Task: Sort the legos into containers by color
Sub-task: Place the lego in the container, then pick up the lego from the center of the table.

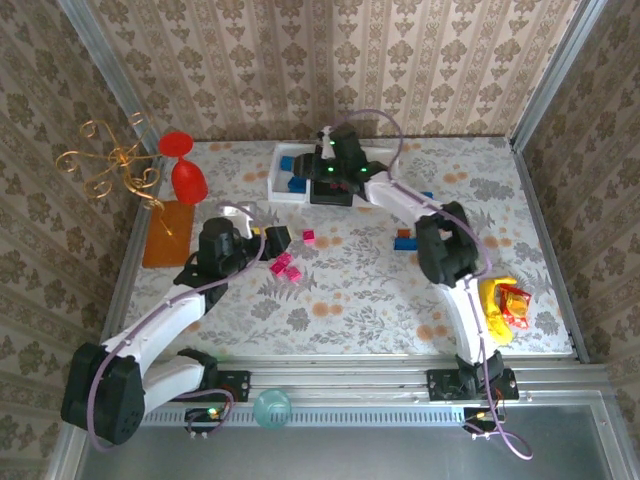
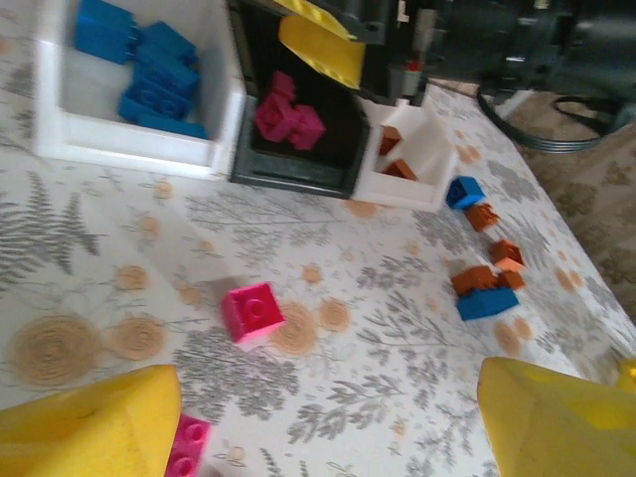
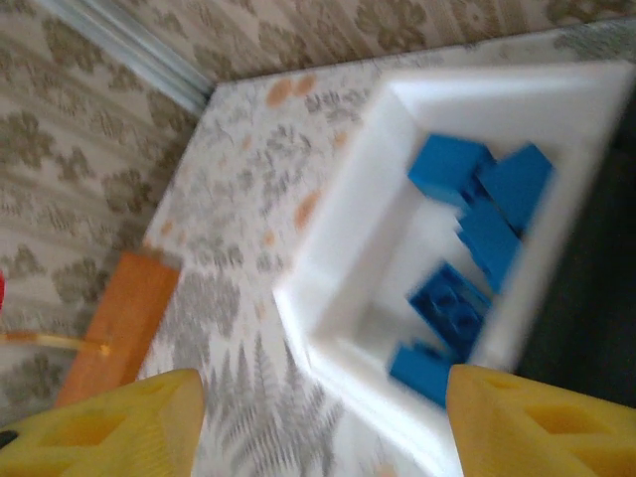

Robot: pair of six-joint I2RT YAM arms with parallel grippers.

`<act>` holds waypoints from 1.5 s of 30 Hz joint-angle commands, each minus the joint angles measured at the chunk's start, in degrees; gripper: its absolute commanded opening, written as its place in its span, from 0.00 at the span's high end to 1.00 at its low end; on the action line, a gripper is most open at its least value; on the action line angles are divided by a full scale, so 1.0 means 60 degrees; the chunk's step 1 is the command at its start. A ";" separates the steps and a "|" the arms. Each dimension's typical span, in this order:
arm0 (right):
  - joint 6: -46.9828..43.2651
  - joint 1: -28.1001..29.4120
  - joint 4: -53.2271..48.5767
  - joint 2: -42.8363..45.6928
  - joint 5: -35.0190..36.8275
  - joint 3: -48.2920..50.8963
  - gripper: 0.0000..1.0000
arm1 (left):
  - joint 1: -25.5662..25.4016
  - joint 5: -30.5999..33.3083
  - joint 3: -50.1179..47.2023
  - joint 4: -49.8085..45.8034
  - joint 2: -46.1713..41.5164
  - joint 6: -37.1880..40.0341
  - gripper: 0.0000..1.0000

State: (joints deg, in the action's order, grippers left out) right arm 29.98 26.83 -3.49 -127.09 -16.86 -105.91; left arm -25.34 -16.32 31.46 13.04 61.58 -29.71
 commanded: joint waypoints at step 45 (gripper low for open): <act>-0.1797 -0.1583 -0.1512 0.4335 0.3569 0.8107 0.28 | -0.2676 0.0075 0.1283 0.1599 0.3099 0.1160 0.21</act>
State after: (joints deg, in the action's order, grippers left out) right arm 19.46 17.61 -12.45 -100.25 5.56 -56.58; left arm -41.28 -16.56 40.05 22.20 81.62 -22.48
